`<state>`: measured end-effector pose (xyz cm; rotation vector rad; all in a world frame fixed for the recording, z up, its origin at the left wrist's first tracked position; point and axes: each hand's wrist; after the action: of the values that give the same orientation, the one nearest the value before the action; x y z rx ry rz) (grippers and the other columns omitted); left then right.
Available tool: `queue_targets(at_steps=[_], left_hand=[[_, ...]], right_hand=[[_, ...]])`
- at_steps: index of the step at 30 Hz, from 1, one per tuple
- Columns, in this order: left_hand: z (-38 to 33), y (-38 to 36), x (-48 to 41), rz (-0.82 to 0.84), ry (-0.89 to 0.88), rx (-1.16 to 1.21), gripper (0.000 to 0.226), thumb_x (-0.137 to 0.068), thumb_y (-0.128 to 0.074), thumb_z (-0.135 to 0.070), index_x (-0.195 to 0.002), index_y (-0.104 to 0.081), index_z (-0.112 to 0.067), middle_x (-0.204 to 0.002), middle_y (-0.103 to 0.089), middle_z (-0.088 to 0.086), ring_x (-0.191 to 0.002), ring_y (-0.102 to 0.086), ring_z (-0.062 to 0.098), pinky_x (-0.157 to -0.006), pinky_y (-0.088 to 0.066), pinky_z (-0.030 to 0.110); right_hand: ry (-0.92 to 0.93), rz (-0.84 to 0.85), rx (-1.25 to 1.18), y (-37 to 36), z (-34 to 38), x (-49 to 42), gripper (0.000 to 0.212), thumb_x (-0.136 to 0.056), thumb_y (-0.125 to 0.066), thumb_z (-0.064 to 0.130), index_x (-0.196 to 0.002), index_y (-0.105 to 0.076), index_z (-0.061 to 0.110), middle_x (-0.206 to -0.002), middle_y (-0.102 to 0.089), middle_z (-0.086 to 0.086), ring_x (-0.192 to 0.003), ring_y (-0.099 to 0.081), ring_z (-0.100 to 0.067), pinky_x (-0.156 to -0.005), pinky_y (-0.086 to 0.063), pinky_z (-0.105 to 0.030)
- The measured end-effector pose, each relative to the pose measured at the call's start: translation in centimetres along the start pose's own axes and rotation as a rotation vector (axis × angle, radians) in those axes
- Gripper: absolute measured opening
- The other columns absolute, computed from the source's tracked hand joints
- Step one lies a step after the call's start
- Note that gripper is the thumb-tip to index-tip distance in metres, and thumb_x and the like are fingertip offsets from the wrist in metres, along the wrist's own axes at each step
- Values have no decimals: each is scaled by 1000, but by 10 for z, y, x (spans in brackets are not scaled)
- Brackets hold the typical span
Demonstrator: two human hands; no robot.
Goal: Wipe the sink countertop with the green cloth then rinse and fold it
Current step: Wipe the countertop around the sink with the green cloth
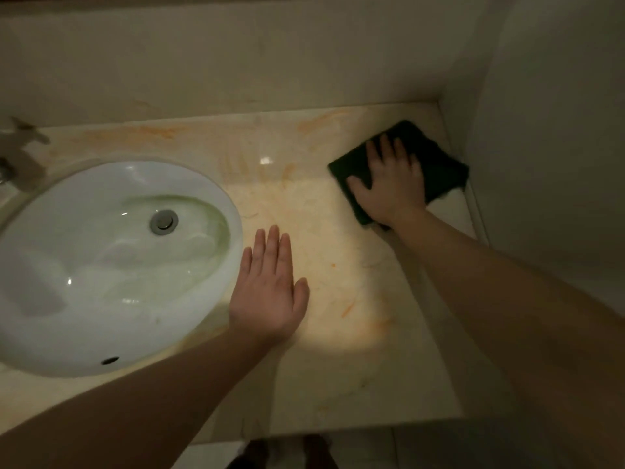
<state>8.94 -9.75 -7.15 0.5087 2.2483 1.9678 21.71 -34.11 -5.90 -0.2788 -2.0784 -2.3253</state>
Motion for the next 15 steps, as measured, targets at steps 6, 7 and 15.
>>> queue_targets(at_steps=[6,7,15], left_hand=[[-2,5,1,6,-5,31,72,-93,-22,-40,-154,-9,-3,-163,-5,17,-150,1,32,-122,-7,48],[-2,5,1,11,-7,30,73,-94,-23,-40,-154,-7,-4,-163,-3,17,-150,2,32,-122,-6,48],[0,2,3,-10,-1,-6,73,-94,-23,-41,-154,-4,-4,-163,-1,16,-150,3,32,-122,-5,47]], right_hand=[[140,63,-71,-27,19,231,82,-87,-38,65,-155,-20,23,-163,-15,-8,-150,-11,-29,-119,-13,-51],[119,71,-76,-33,17,269,82,-87,-39,65,-155,-20,23,-163,-13,-8,-150,-10,-29,-120,-13,-51],[-415,-33,-80,-34,-22,217,86,-89,-21,66,-156,-7,15,-163,-6,-17,-150,-5,-34,-120,-9,-53]])
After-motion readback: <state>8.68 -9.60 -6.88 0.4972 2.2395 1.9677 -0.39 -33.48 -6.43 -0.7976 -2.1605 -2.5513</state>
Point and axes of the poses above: each hand's wrist, its own x-axis away from the middle knuckle, its own y-axis out of the back of the hand, z = x × y
